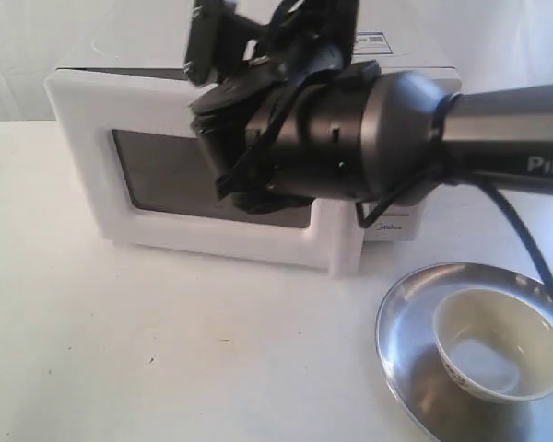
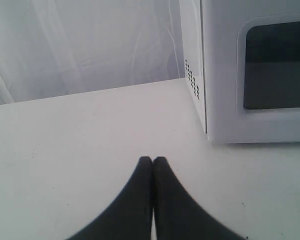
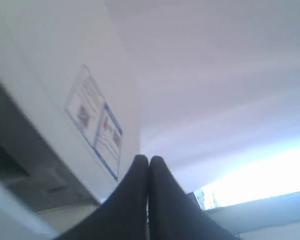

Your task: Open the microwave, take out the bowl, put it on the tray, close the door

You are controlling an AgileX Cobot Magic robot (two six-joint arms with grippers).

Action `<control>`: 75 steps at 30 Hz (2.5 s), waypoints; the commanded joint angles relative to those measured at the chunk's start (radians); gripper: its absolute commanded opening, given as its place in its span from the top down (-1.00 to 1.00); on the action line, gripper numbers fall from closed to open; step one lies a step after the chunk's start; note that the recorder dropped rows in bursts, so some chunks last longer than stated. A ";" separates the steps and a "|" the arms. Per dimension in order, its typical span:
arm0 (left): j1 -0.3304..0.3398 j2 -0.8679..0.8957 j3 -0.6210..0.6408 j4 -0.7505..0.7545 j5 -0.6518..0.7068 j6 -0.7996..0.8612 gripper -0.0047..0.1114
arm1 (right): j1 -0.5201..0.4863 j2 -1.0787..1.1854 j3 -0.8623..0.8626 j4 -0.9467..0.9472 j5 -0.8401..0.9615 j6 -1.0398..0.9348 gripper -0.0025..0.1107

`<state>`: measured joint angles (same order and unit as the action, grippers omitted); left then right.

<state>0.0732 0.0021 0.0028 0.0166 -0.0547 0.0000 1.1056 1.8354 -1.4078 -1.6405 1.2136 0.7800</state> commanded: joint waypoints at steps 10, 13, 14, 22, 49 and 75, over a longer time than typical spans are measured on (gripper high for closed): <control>0.000 -0.002 -0.003 -0.008 -0.005 0.000 0.92 | -0.070 -0.019 0.002 -0.013 -0.054 0.061 0.96; 0.000 -0.002 -0.003 -0.008 -0.005 0.000 0.92 | -0.104 0.005 0.002 -0.039 -0.135 0.061 0.96; 0.000 -0.002 -0.003 -0.008 -0.005 0.000 0.92 | -0.115 0.012 0.002 -0.060 -0.149 0.061 0.96; 0.000 -0.002 -0.003 -0.008 -0.005 0.000 0.92 | -0.239 0.068 -0.004 -0.104 -0.207 0.103 0.96; 0.000 -0.002 -0.003 -0.008 -0.005 0.000 0.92 | 0.162 -0.959 0.641 -0.068 -0.973 0.795 0.96; 0.000 -0.002 -0.003 -0.008 -0.005 0.000 0.92 | 0.007 -1.413 1.129 -0.004 -0.570 0.955 0.96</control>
<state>0.0732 0.0021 0.0028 0.0166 -0.0547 0.0000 1.2132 0.4787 -0.3053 -1.6239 0.6631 1.6965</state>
